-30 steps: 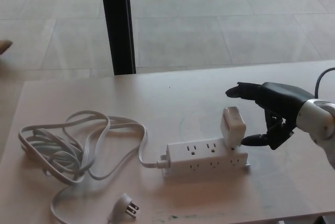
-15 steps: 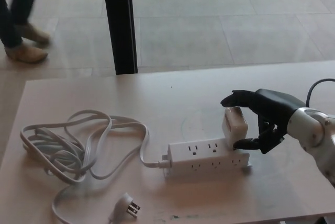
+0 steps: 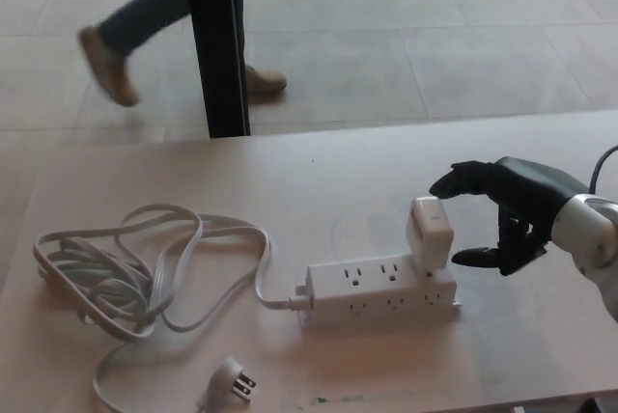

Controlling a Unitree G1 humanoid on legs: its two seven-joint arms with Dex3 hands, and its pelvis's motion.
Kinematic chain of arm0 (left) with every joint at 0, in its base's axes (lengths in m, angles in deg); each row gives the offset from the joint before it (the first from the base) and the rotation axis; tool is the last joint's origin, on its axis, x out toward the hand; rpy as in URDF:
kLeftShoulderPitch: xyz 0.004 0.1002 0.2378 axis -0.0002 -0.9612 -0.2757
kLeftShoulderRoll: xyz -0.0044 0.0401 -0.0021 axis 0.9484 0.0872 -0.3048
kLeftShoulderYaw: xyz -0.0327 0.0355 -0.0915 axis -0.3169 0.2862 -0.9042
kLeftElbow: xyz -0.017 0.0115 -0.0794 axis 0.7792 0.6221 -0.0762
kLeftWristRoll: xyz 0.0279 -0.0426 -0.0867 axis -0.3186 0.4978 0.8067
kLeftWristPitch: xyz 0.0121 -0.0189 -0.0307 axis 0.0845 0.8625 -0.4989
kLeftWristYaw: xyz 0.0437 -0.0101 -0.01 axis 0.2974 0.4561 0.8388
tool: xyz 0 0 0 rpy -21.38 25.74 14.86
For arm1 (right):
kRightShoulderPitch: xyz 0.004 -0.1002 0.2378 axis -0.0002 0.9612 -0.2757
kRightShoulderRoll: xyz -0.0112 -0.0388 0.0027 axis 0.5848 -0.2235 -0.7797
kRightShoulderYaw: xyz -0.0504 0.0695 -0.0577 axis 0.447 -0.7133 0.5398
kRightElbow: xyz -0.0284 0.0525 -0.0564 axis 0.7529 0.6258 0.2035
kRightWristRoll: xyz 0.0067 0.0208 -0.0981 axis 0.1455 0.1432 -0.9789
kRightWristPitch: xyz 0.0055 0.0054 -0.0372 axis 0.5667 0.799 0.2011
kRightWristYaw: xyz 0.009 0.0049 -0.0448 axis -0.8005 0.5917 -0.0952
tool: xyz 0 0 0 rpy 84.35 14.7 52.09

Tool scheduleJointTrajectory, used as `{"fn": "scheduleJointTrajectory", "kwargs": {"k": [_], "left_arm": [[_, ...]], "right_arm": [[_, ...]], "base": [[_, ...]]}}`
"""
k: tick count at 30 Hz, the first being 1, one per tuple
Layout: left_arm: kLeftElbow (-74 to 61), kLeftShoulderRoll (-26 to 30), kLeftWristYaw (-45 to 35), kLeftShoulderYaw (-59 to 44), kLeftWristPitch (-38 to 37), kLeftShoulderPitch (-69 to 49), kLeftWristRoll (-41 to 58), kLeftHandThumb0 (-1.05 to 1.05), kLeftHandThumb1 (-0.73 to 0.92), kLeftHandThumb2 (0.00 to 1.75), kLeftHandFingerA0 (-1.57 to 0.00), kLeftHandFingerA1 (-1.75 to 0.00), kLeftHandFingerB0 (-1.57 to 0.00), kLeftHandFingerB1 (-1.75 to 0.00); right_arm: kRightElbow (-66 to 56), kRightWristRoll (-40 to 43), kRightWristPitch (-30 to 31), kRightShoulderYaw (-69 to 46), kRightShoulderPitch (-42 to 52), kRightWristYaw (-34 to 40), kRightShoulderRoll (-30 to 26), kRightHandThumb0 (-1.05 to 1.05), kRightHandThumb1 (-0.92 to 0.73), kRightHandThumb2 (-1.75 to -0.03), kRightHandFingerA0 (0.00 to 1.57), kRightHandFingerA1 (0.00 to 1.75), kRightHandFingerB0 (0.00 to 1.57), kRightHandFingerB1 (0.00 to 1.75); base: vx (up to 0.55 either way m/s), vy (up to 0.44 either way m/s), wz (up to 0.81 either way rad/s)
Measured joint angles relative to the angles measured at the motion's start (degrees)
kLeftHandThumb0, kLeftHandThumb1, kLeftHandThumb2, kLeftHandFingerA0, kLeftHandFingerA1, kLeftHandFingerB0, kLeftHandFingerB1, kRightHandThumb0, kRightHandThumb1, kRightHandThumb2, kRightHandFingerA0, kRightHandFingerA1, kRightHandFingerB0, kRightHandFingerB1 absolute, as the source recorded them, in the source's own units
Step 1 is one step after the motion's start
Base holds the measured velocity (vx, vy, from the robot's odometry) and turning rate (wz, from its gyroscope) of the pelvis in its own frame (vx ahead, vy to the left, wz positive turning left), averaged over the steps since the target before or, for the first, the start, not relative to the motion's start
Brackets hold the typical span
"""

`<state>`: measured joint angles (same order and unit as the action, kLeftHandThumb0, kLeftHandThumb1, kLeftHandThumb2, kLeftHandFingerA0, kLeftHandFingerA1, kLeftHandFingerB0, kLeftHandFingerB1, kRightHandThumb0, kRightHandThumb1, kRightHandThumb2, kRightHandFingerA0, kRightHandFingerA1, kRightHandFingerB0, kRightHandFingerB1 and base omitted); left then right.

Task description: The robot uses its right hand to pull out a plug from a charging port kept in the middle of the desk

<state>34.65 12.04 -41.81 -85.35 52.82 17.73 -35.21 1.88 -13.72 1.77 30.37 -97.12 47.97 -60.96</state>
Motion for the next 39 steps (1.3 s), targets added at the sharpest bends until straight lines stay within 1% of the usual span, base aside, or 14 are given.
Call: {"fn": "scheduleJointTrajectory", "kwargs": {"k": [4, 5, 6, 9, 10, 11, 12, 15, 16, 20, 22, 23, 25, 39], "left_arm": [[-0.1, 0.0, 0.0, -0.1, -0.2, 0.0, 0.0, -1.05, 0.83, 0.65, -0.87, -0.65, -0.71, -0.56], [-0.1, 0.0, 0.0, -0.1, -0.3, 0.0, 0.0, -1.05, 0.57, 1.16, -0.87, -0.68, -0.68, -0.62], [-0.1, 0.0, 0.0, -0.1, -0.3, 0.0, 0.0, -1.05, 0.85, 0.68, -0.84, -0.65, -0.70, -0.56], [-0.1, 0.0, 0.1, -0.2, -0.4, 0.2, 0.0, -1.05, 0.83, 0.66, -0.85, -0.64, -0.71, -0.55], [-0.1, 0.0, 0.1, -0.2, -0.4, 0.2, 0.1, -1.05, 0.56, 1.16, -0.86, -0.67, -0.67, -0.60], [-0.1, 0.0, 0.1, -0.3, -0.4, 0.2, 0.1, -1.05, 0.56, 1.16, -0.86, -0.67, -0.67, -0.60], [0.0, 0.0, 0.1, -0.3, -0.4, 0.2, 0.1, -1.05, 0.85, 0.69, -0.85, -0.65, -0.71, -0.55], [0.2, 0.0, 0.1, -0.6, -0.5, 0.3, 0.3, -1.05, 0.86, 0.71, -0.86, -0.65, -0.72, -0.56], [0.2, 0.0, 0.0, -0.6, -0.5, 0.3, 0.3, -1.05, 0.87, 0.68, -0.85, -0.66, -0.73, -0.56], [0.4, -0.1, 0.1, -0.9, -0.6, 0.4, 0.8, -1.05, 0.86, 0.66, -0.84, -0.66, -0.71, -0.56], [0.4, -0.1, 0.0, -0.9, -0.6, 0.4, 1.0, -1.05, 0.85, 0.66, -0.84, -0.66, -0.70, -0.56], [0.5, -0.1, 0.0, -0.9, -0.6, 0.5, 1.1, -1.05, 0.86, 0.69, -0.85, -0.67, -0.69, -0.57], [0.5, -0.1, -0.2, -0.9, -0.6, 0.5, 1.2, -1.05, 0.85, 0.67, -0.85, -0.67, -0.70, -0.57], [0.8, -0.1, -0.2, -0.9, -0.9, 0.6, 1.7, -1.05, 0.88, 0.68, -0.83, -0.66, -0.70, -0.56]], "right_arm": [[0.0, -0.2, -0.9, 0.1, -0.2, 0.2, 1.2, -0.59, -0.56, -0.57, 0.83, 1.48, 0.36, 0.37], [-0.3, -0.3, -0.9, 0.2, -0.4, 0.2, 1.6, -0.66, -0.45, -0.80, 0.91, 1.29, 0.30, 0.47], [-0.5, -0.4, -0.9, 0.3, -0.5, 0.2, 1.9, -0.61, -0.55, -0.59, 0.82, 1.44, 0.35, 0.35], [-0.9, -0.6, -1.1, 0.8, -0.8, 0.1, 2.5, -0.62, -0.52, -0.60, 0.80, 1.51, 0.34, 0.38], [-0.9, -0.7, -1.1, 0.9, -0.8, 0.1, 2.5, -0.64, -0.42, -0.84, 0.86, 1.27, 0.24, 0.47], [-0.9, -0.7, -1.2, 1.0, -0.8, 0.1, 2.5, -0.64, -0.42, -0.84, 0.86, 1.27, 0.24, 0.47], [-0.9, -0.8, -1.3, 1.0, -0.8, 0.1, 2.5, -0.60, -0.56, -0.57, 0.81, 1.51, 0.30, 0.35], [-0.9, -0.9, -1.5, 1.1, -0.8, 0.1, 2.4, -0.72, -0.45, -0.82, 0.84, 1.33, 0.26, 0.45], [-0.7, -1.1, -1.5, 1.2, -0.8, 0.1, 2.3, -0.59, -0.51, -0.63, 0.82, 1.57, 0.35, 0.41], [0.9, -1.6, -2.7, 1.2, -0.8, 1.0, 1.2, -0.64, -0.46, -0.82, 0.86, 1.30, 0.33, 0.51], [1.3, -1.8, -3.0, 1.1, -0.7, 1.2, 0.8, -0.45, -0.59, -0.60, 0.75, 1.53, 0.44, 0.45], [1.3, -1.9, -3.1, 1.1, -0.6, 1.3, 0.7, -0.40, -0.48, -0.87, 0.99, 1.28, 0.50, 0.60], [1.1, -1.9, -3.3, 0.8, -0.3, 1.6, 0.5, -0.34, -0.61, -0.62, 0.76, 1.52, 0.57, 0.46], [-0.9, -1.9, -3.4, 0.4, 0.3, 1.6, 1.5, -0.41, -0.61, -0.60, 0.85, 1.28, 0.64, 0.46]], "base": [[0.00, 0.000, 0.00], [0.00, 0.000, 0.00], [0.00, 0.000, 0.00], [0.00, 0.000, 0.00], [0.00, 0.000, 0.00], [0.00, 0.000, 0.00], [0.00, 0.000, 0.00], [0.00, 0.000, 0.00], [0.00, 0.000, 0.00], [0.00, 0.000, 0.00], [0.00, 0.000, 0.00], [0.00, 0.000, 0.00], [0.00, 0.000, 0.00], [0.00, 0.000, 0.00]]}}
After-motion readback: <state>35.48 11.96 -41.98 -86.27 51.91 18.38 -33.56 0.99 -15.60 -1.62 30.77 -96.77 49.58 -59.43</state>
